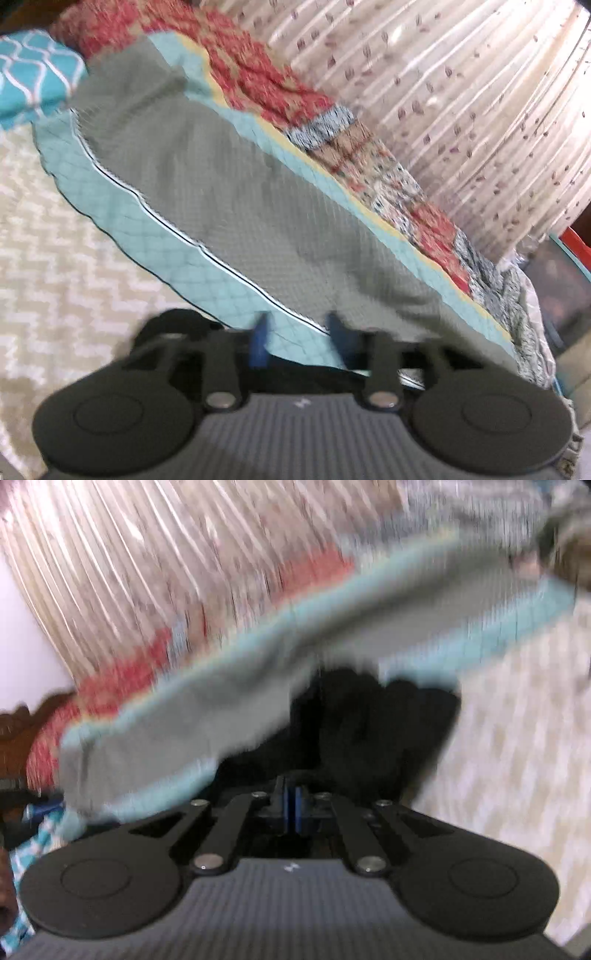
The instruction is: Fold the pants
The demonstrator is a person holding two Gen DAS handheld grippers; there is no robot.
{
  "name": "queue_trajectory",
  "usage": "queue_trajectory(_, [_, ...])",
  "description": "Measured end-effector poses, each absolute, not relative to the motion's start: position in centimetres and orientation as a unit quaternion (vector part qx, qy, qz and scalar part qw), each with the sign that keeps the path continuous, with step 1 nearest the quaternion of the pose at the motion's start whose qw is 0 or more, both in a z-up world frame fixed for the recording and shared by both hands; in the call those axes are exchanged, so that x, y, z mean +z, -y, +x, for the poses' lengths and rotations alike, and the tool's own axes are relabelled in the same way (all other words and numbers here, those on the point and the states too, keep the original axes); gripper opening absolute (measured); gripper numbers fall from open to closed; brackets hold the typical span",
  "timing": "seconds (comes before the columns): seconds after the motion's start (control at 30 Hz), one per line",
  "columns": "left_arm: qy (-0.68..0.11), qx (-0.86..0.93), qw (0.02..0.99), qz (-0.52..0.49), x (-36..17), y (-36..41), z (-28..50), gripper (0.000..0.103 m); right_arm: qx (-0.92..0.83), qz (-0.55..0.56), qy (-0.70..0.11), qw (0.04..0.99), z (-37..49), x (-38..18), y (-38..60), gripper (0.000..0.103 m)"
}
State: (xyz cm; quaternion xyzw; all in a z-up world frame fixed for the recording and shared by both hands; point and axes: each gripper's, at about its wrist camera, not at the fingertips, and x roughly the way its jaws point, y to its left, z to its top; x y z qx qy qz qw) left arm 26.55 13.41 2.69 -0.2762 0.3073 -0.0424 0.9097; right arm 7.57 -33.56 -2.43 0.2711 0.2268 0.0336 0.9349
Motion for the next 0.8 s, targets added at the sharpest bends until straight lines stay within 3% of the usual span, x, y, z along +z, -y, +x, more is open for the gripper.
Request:
queue_trajectory(0.03, [-0.313,-0.034,0.909,-0.273,2.3,-13.5,25.8,0.071,0.028,0.270,-0.224,0.936,7.4,-2.0,34.1,0.006])
queue_trajectory(0.2, [-0.367,-0.125,0.876,-0.286,-1.1,-12.5,21.4,0.073,0.032,0.270,-0.257,0.928,6.8,-3.6,34.7,0.006])
queue_trajectory(0.3, [-0.419,-0.178,0.847,-0.275,-3.8,-9.0,19.5,0.081,0.032,0.251,-0.267,0.930,6.7,-4.5,33.8,0.006])
queue_trajectory(0.4, [-0.463,-0.190,0.830,-0.247,-6.3,-4.9,20.4,0.082,0.033,0.260,-0.266,0.927,6.7,-4.6,33.8,0.006])
queue_trajectory(0.47, [-0.476,-0.190,0.820,-0.255,-7.7,-3.3,22.0,0.074,0.038,0.276,-0.269,0.922,6.5,-4.3,33.9,0.006])
queue_trajectory(0.5, [-0.485,-0.188,0.813,-0.261,-8.3,-2.6,23.0,0.053,0.042,0.280,-0.269,0.921,6.5,-4.0,33.8,0.006])
queue_trajectory(0.53, [-0.491,-0.187,0.809,-0.262,-8.6,-2.3,23.5,0.025,0.048,0.278,-0.268,0.921,6.1,-3.5,33.7,0.006])
queue_trajectory(0.57, [-0.499,-0.185,0.802,-0.269,-8.8,-2.2,23.9,0.019,0.053,0.275,-0.267,0.922,5.7,-3.1,33.6,0.006])
queue_trajectory(0.63, [-0.492,-0.196,0.795,-0.295,-8.3,-3.1,22.6,0.014,0.068,0.273,-0.262,0.923,4.6,-1.9,33.4,0.006])
queue_trajectory(0.8, [-0.401,-0.234,0.834,-0.297,-1.2,-8.3,17.4,0.013,0.151,0.284,-0.243,0.915,1.0,0.7,32.1,0.002])
